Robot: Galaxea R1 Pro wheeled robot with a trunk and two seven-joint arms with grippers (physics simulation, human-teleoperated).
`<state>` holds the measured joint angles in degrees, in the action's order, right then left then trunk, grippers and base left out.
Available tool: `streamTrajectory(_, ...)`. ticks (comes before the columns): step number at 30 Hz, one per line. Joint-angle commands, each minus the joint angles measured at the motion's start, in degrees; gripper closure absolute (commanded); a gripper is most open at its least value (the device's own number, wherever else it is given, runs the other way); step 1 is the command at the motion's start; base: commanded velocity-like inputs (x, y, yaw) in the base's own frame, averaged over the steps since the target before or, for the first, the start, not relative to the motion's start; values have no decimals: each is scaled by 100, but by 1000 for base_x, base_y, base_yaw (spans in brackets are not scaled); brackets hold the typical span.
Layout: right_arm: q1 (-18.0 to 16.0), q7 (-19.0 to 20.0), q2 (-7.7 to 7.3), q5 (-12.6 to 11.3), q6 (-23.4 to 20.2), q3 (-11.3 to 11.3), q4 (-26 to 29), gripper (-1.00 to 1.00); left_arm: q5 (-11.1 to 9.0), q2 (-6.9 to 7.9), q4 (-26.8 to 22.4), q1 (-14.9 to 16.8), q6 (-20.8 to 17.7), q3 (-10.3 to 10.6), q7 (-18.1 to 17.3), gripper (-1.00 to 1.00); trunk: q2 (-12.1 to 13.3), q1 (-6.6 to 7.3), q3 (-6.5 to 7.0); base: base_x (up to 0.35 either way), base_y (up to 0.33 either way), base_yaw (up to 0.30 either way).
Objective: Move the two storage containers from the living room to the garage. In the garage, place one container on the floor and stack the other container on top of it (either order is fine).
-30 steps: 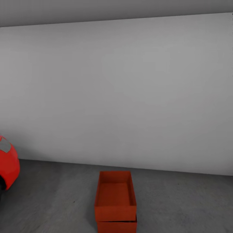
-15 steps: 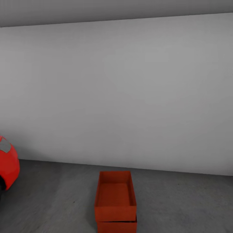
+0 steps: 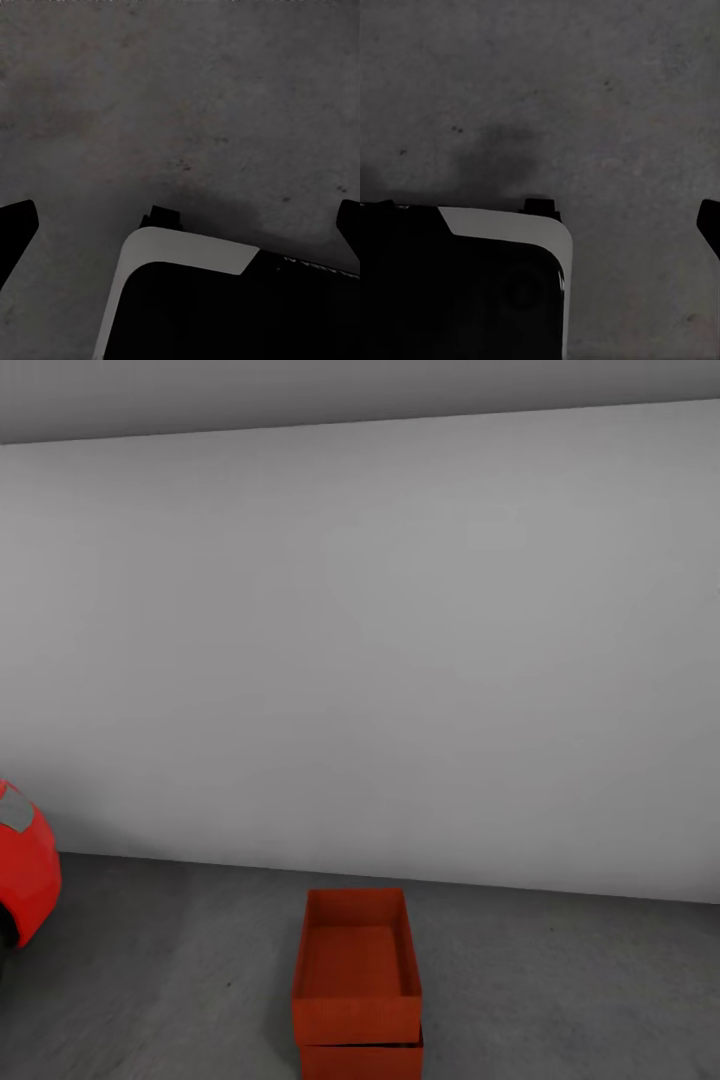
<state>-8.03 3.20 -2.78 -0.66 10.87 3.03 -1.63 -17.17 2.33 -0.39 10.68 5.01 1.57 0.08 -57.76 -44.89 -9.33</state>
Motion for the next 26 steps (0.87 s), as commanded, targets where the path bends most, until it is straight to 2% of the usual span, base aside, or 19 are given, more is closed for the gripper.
streamTrajectory(1,-8,14,-2,-8,33,29,-18,-100,-30,3,5,4,17,15,1,-100,-6,0,-8,0,0,0)
streamTrajectory(26,-10,14,-3,-5,30,31,-14,-100,-24,22,6,4,17,17,1,-100,-6,0,-8,0,0,0)
